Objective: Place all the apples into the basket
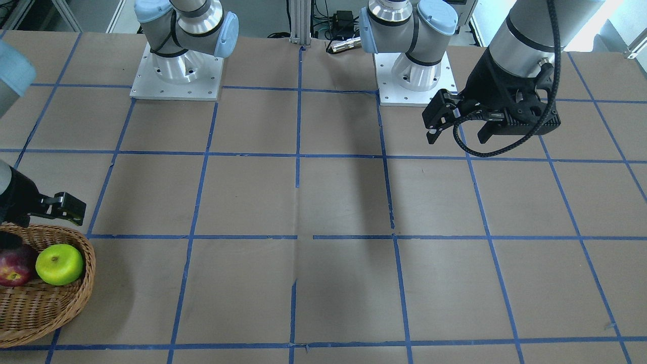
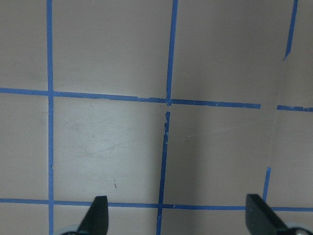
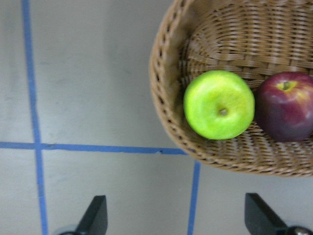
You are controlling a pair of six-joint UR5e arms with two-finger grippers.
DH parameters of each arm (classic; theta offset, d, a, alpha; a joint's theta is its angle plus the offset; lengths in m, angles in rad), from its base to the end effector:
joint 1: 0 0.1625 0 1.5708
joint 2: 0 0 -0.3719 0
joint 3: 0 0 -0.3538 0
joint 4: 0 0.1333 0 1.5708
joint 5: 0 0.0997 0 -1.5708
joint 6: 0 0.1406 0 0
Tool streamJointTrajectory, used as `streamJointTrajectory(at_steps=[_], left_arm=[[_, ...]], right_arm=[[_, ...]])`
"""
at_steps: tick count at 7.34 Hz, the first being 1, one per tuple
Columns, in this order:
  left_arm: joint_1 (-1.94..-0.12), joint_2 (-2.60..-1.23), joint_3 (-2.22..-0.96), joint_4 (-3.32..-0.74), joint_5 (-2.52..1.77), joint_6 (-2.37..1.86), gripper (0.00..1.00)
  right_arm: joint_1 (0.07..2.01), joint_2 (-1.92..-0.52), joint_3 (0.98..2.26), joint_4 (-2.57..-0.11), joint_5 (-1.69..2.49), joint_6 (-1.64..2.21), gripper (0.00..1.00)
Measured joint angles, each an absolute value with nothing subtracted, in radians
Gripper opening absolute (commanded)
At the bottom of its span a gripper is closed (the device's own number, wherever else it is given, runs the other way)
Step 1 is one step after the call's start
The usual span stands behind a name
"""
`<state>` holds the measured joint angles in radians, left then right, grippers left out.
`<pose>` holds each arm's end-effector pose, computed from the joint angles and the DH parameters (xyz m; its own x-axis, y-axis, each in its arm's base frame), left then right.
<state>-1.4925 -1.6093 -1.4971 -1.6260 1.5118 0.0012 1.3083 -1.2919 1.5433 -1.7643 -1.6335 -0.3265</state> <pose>-0.1048 -0.4744 0.4043 -0.9952 -0.0781 0.0590 -0.0770 0.9968 0.0199 -0.0190 -0.5504 0.2862 -0.9969 -0.0672 0.0407 -0.0641 0.9951 0.0749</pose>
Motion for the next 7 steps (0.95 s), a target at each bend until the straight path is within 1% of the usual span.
streamJointTrajectory(at_steps=[3, 6, 7], left_arm=[[-1.493, -1.607, -1.498, -1.626, 1.512, 0.0, 1.0], [-1.493, -1.598, -1.502, -1.627, 1.512, -0.009, 1.0], [-1.493, -1.595, -1.51, -1.627, 1.512, -0.019, 1.0]], right_arm=[[1.473, -1.404, 1.561, -1.636, -1.62, -0.124, 1.0], [1.513, -1.562, 1.646, -1.527, -1.585, -0.05, 1.0], [1.515, -1.601, 1.653, -1.486, -1.578, -0.047, 1.0]])
